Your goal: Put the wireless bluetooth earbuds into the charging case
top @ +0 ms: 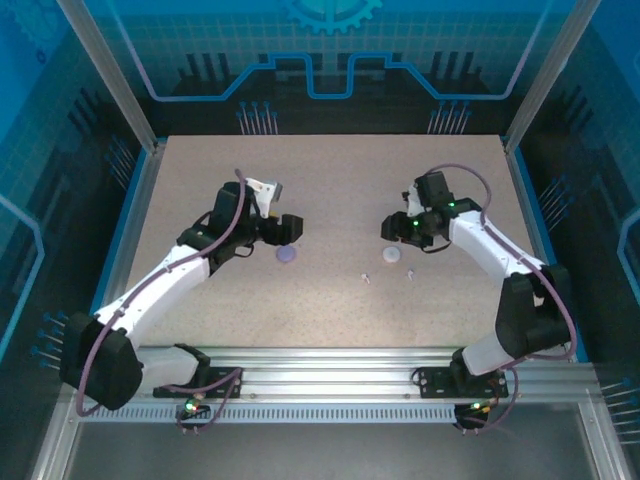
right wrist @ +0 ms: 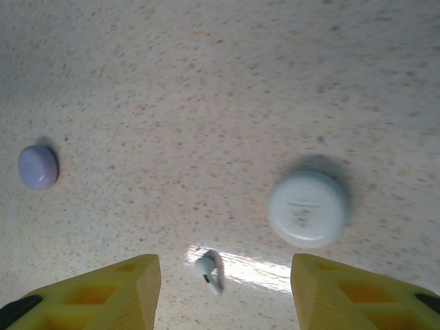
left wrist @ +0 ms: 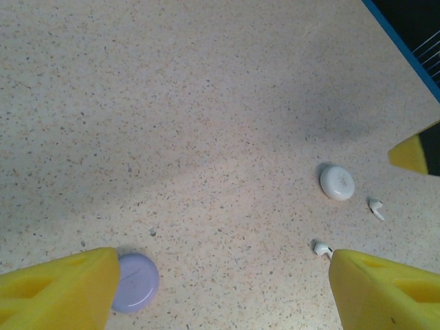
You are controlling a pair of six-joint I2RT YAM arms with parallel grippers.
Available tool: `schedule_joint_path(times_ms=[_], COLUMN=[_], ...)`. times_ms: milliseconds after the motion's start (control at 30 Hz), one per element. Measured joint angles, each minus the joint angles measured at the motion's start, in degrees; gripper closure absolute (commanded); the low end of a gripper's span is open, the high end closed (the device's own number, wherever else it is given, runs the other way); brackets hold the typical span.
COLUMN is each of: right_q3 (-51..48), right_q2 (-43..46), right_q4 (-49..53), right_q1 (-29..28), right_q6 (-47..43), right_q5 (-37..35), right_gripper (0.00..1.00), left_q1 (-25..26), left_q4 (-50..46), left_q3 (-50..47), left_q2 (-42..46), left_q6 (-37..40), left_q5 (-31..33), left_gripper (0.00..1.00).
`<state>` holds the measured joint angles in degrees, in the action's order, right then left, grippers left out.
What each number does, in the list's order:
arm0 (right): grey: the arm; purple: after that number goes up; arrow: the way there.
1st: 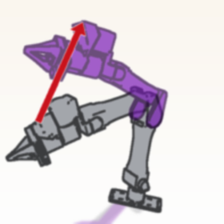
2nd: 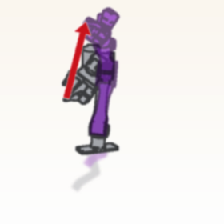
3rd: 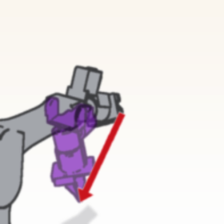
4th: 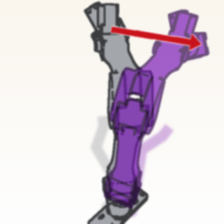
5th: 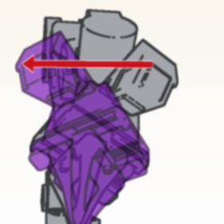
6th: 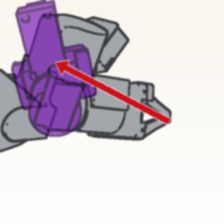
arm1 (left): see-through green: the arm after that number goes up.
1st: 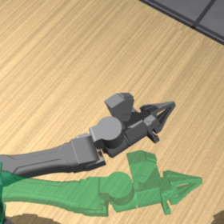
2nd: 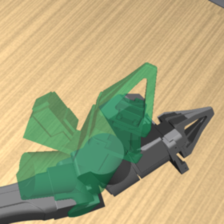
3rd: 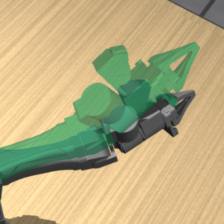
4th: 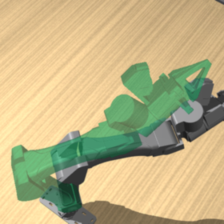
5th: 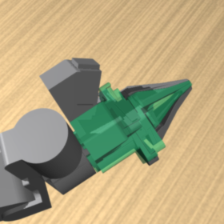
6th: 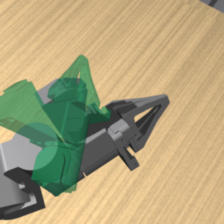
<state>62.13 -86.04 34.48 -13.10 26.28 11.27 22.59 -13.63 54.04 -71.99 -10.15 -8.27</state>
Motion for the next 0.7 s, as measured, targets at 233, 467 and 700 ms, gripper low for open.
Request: schedule_joint_path(times_ms=[233,467,700], right_q3=[-1.1,-0.6,5.2], right_q2=[1.9,-0.9,-9.6], right_q4=[4.3,7.1,9.1], right_q1=[3.5,3.3,-1.8], right_q6=[-2.2,-3.7,-3.6], right_q5=[-4.0,-7.1,-10.0], right_gripper=[0.39,0.26,0.27], left_q1=[0.6,0.6,0.6], left_q4=[-0.6,-0.7,-0.8], left_q3=[0.3,0.3,0.3], left_q2=[-1.9,-2.4,-2.5], left_q6=[0.0,0.0,0.0], left_q5=[0.0,0.0,0.1], left_gripper=[0.19,0.19,0.19])
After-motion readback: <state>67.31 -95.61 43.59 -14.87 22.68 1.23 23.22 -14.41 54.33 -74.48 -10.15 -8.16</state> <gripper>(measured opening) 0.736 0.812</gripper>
